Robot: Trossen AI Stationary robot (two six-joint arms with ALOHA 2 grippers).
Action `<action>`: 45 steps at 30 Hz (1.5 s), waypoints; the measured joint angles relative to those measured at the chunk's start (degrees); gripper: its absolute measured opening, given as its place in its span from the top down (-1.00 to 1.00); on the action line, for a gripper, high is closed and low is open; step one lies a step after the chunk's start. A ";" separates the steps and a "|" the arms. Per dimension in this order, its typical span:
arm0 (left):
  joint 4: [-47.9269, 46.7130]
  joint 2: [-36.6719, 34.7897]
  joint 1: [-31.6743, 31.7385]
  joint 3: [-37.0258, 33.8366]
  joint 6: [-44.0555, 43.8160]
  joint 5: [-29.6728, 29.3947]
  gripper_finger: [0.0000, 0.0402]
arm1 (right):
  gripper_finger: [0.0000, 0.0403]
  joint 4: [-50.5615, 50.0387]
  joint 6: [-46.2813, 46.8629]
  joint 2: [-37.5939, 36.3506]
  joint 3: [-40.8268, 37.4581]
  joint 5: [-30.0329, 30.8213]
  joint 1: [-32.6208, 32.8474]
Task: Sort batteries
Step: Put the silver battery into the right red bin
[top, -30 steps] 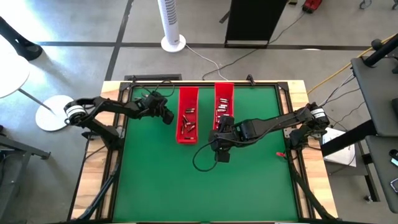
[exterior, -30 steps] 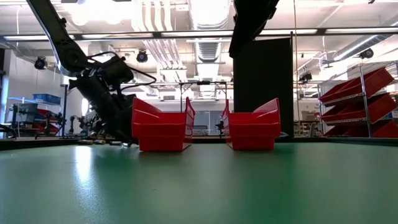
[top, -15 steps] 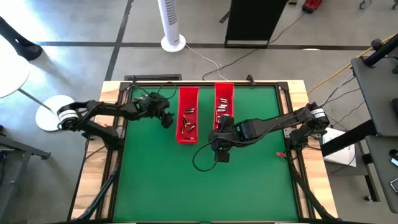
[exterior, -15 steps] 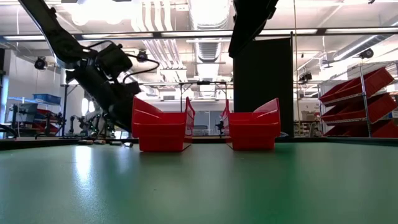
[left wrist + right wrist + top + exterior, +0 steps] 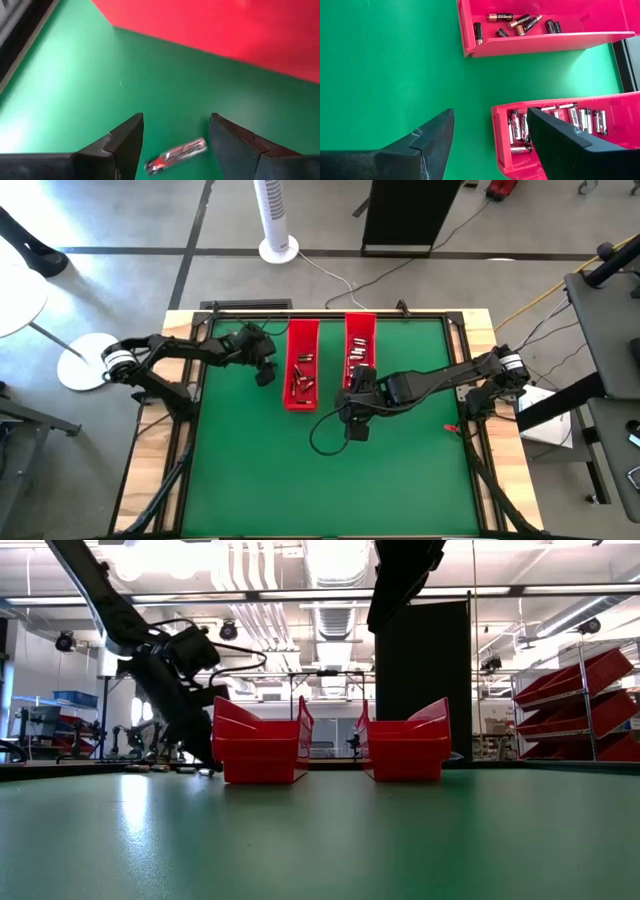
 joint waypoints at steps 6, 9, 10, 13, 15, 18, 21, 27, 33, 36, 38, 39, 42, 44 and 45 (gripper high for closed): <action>-10.99 0.02 1.14 4.55 3.10 1.20 0.04 | -0.17 -0.22 -0.02 0.00 0.00 -0.04 0.11; -14.65 0.02 1.11 6.04 4.56 1.22 0.07 | -0.19 -0.22 -0.10 0.00 0.00 -0.02 0.11; -14.85 0.02 1.19 6.16 5.04 1.22 0.07 | -0.20 -0.20 -0.11 0.00 0.00 -0.04 0.11; -14.41 0.02 1.90 6.96 5.81 1.20 0.08 | -0.22 -0.15 -0.09 0.00 -0.09 -0.02 0.11; -14.36 0.16 2.28 7.44 7.27 1.06 0.08 | -0.22 -0.15 -0.09 0.00 -0.36 -0.02 0.13; -14.76 0.63 2.54 7.94 10.34 1.09 0.08 | -0.21 -0.14 0.34 0.00 -0.87 -0.04 0.15; -14.66 2.09 2.65 8.98 12.46 1.22 0.08 | -0.19 -0.21 0.81 0.00 -1.40 -0.04 0.15; -16.68 9.78 2.84 14.25 13.26 2.94 0.12 | -0.16 -0.20 1.49 0.00 -1.62 -0.05 0.15; -26.10 15.39 3.80 20.59 12.84 3.99 0.28 | -0.19 -0.50 1.34 0.00 -1.62 -0.08 0.28; -28.02 15.98 4.26 21.75 12.47 4.05 0.44 | -0.20 -0.50 0.74 0.00 -1.62 -0.09 0.28; -28.19 15.57 4.46 21.75 12.28 3.81 0.58 | -0.20 -0.50 0.49 0.00 -1.62 -0.07 0.28; -28.27 15.32 4.52 21.73 12.23 3.58 0.65 | -0.19 -0.52 0.36 0.00 -1.62 -0.07 0.28; -28.83 14.62 4.68 21.60 11.54 2.99 0.87 | -0.16 -0.50 0.06 0.00 -1.62 -0.07 0.28; -29.25 14.36 4.74 21.55 10.47 2.99 0.94 | -0.14 -0.50 0.04 0.00 -1.62 -0.07 0.28; -29.30 14.28 4.75 21.47 9.70 2.97 0.95 | -0.14 -0.50 0.04 0.00 -1.62 -0.07 0.28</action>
